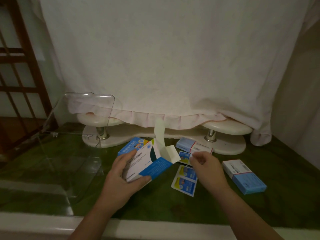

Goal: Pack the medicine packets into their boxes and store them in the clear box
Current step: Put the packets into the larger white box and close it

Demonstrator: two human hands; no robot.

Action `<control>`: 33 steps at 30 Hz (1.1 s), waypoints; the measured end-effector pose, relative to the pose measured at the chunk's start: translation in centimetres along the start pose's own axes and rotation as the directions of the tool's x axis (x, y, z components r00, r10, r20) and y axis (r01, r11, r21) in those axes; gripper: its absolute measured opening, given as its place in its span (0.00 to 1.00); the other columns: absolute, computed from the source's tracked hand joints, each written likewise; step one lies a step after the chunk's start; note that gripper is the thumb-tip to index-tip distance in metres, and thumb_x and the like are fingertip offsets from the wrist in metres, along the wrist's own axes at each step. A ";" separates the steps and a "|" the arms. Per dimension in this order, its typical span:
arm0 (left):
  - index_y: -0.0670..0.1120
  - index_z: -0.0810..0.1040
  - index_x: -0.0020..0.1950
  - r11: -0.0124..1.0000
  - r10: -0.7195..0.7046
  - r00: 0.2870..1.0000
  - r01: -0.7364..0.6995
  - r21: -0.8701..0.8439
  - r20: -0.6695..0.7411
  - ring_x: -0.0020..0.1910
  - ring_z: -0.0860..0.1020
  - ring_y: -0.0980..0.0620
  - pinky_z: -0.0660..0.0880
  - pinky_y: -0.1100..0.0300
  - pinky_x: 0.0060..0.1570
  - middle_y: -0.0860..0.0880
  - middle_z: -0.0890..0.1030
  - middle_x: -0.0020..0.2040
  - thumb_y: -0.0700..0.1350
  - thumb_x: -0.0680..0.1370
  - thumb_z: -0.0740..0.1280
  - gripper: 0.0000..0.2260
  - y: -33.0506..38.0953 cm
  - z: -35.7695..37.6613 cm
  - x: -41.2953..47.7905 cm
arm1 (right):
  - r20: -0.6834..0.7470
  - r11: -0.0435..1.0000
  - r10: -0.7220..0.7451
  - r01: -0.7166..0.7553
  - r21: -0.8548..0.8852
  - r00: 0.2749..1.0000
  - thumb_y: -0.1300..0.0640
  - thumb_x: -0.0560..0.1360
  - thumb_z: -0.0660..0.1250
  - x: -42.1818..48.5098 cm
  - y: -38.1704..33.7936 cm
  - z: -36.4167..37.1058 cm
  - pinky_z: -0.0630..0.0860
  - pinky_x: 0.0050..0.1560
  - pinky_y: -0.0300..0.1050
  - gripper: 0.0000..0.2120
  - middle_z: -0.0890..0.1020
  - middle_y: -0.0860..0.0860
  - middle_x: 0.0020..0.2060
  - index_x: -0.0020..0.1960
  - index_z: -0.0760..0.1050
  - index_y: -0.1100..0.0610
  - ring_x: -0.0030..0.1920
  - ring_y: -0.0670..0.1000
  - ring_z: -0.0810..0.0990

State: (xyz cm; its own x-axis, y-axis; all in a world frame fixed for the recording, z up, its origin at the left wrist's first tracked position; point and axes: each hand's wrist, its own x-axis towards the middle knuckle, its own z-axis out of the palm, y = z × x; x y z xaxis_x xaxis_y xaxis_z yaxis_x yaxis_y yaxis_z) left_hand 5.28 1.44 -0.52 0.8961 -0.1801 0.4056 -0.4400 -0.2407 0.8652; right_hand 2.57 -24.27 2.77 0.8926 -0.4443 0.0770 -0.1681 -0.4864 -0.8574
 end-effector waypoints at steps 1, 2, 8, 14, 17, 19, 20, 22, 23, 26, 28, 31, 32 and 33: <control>0.64 0.68 0.68 1.000 -0.005 1.000 0.005 0.002 -0.001 0.63 0.69 0.68 0.78 0.71 0.47 0.63 0.67 0.64 0.56 0.61 0.77 0.37 -0.1 0.0 0.0 | 0.046 0.996 0.038 -0.034 -0.083 0.998 0.48 0.75 0.70 0.0 1.0 0.1 0.77 0.49 0.41 0.16 0.79 0.48 0.56 0.61 0.77 0.50 0.53 0.45 0.78; 0.64 0.68 0.69 1.000 -0.018 1.000 0.018 0.005 0.004 0.63 0.69 0.66 0.78 0.71 0.46 0.62 0.67 0.64 0.56 0.61 0.77 0.38 -0.1 0.1 0.0 | 0.090 0.983 0.067 -0.051 -0.176 0.994 0.44 0.72 0.72 0.0 1.8 0.1 0.78 0.50 0.42 0.21 0.78 0.47 0.56 0.62 0.76 0.50 0.54 0.45 0.77; 0.67 0.67 0.68 0.999 -0.038 0.999 0.038 0.017 0.037 0.63 0.68 0.68 0.79 0.68 0.45 0.69 0.65 0.62 0.55 0.62 0.77 0.37 -0.1 0.1 0.0 | 0.235 0.856 0.073 0.060 -0.514 0.969 0.29 0.58 0.74 -0.2 1.8 -0.5 0.72 0.64 0.49 0.45 0.69 0.48 0.63 0.69 0.68 0.47 0.64 0.50 0.68; 0.69 0.66 0.65 0.998 -0.049 0.997 0.047 0.031 0.057 0.62 0.68 0.69 0.79 0.68 0.44 0.78 0.63 0.57 0.49 0.65 0.79 0.36 -0.2 0.2 0.1 | 0.290 0.851 0.145 0.030 -0.524 0.946 0.33 0.55 0.79 0.8 1.3 -0.8 0.73 0.65 0.51 0.48 0.66 0.50 0.64 0.68 0.67 0.50 0.65 0.51 0.68; 0.68 0.67 0.67 0.998 -0.063 0.995 0.061 0.028 0.071 0.62 0.68 0.68 0.79 0.68 0.45 0.73 0.64 0.60 0.54 0.62 0.78 0.37 -0.2 0.1 0.1 | 0.266 0.862 0.159 -0.002 -0.508 0.951 0.35 0.53 0.80 0.8 1.2 -0.8 0.76 0.61 0.50 0.43 0.67 0.49 0.59 0.61 0.69 0.50 0.61 0.50 0.70; 0.66 0.68 0.68 0.998 -0.066 0.995 0.064 0.027 0.076 0.62 0.69 0.68 0.79 0.68 0.46 0.69 0.66 0.62 0.55 0.61 0.78 0.38 -0.3 0.0 0.1 | 0.252 0.891 0.156 -0.026 -0.453 0.955 0.38 0.53 0.82 0.8 1.3 -0.9 0.79 0.57 0.50 0.38 0.70 0.47 0.56 0.55 0.69 0.49 0.57 0.48 0.74; 0.66 0.68 0.68 0.998 -0.067 0.995 0.065 0.027 0.076 0.62 0.69 0.68 0.79 0.68 0.46 0.68 0.66 0.62 0.56 0.60 0.77 0.38 -0.3 0.0 0.1 | 0.247 0.915 0.151 -0.040 -0.402 0.957 0.40 0.54 0.82 0.8 1.4 -1.0 0.80 0.54 0.49 0.35 0.72 0.46 0.54 0.53 0.68 0.48 0.54 0.47 0.76; 0.66 0.68 0.68 0.997 -0.070 0.995 0.068 0.036 0.077 0.62 0.69 0.68 0.79 0.68 0.46 0.69 0.66 0.62 0.57 0.60 0.77 0.38 -0.2 0.0 0.2 | 0.237 0.955 0.147 -0.076 -0.286 0.960 0.46 0.60 0.82 0.7 1.9 -1.0 0.82 0.49 0.47 0.28 0.76 0.46 0.51 0.51 0.68 0.46 0.49 0.46 0.80; 0.66 0.67 0.68 0.997 -0.070 0.994 0.067 0.042 0.079 0.62 0.69 0.68 0.79 0.69 0.46 0.69 0.66 0.62 0.57 0.60 0.77 0.38 -0.2 0.0 0.2 | 0.224 0.969 0.142 -0.090 -0.229 0.964 0.49 0.64 0.81 0.5 2.2 -1.0 0.83 0.46 0.46 0.24 0.78 0.46 0.51 0.51 0.68 0.46 0.47 0.46 0.81; 0.65 0.68 0.69 0.996 -0.078 0.994 0.076 0.038 0.079 0.62 0.70 0.67 0.79 0.68 0.46 0.69 0.66 0.62 0.57 0.60 0.77 0.38 -0.2 0.0 0.3 | 0.177 0.995 0.096 -0.089 -0.046 0.979 0.54 0.72 0.74 -0.2 2.7 -1.0 0.79 0.37 0.36 0.15 0.80 0.46 0.50 0.53 0.72 0.45 0.45 0.43 0.82; 0.65 0.68 0.69 0.996 -0.084 0.993 0.080 0.046 0.082 0.62 0.70 0.65 0.79 0.67 0.45 0.69 0.66 0.62 0.57 0.60 0.77 0.39 -0.2 0.0 0.2 | 0.114 0.996 0.056 -0.064 0.069 0.992 0.54 0.76 0.70 -0.8 2.8 -1.2 0.73 0.33 0.32 0.08 0.80 0.44 0.46 0.50 0.73 0.44 0.43 0.41 0.80; 0.65 0.67 0.69 0.995 -0.087 0.992 0.082 0.055 0.090 0.62 0.70 0.65 0.79 0.68 0.45 0.71 0.65 0.61 0.57 0.60 0.77 0.39 -0.4 0.1 0.3 | -0.061 0.943 0.075 -0.051 0.328 0.995 0.53 0.77 0.67 -1.6 3.0 -1.6 0.77 0.38 0.39 0.03 0.82 0.47 0.44 0.47 0.76 0.45 0.44 0.44 0.81; 0.64 0.68 0.69 0.995 -0.089 0.992 0.084 0.050 0.092 0.62 0.70 0.65 0.79 0.67 0.46 0.71 0.65 0.61 0.57 0.60 0.77 0.39 -0.4 0.1 0.3 | -0.118 0.904 0.116 -0.055 0.425 0.986 0.52 0.78 0.67 -1.8 3.1 -1.8 0.79 0.39 0.43 0.01 0.83 0.49 0.44 0.48 0.77 0.47 0.43 0.47 0.82; 0.63 0.68 0.70 0.995 -0.089 0.992 0.085 0.047 0.093 0.63 0.70 0.65 0.79 0.67 0.46 0.71 0.65 0.61 0.57 0.60 0.77 0.39 -0.6 0.1 0.3 | -0.167 0.867 0.153 -0.051 0.495 0.974 0.52 0.78 0.67 -1.9 3.1 -2.0 0.80 0.37 0.45 0.03 0.83 0.51 0.44 0.50 0.78 0.49 0.40 0.48 0.83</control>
State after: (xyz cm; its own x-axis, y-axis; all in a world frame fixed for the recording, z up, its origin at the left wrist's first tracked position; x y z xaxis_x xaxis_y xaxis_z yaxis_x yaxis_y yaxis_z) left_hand 5.77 1.41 -0.92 0.9224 -0.2463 0.2976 -0.3645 -0.2996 0.8817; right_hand -0.49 -26.42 0.95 0.7739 -0.6327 0.0289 0.0154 -0.0268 -0.9995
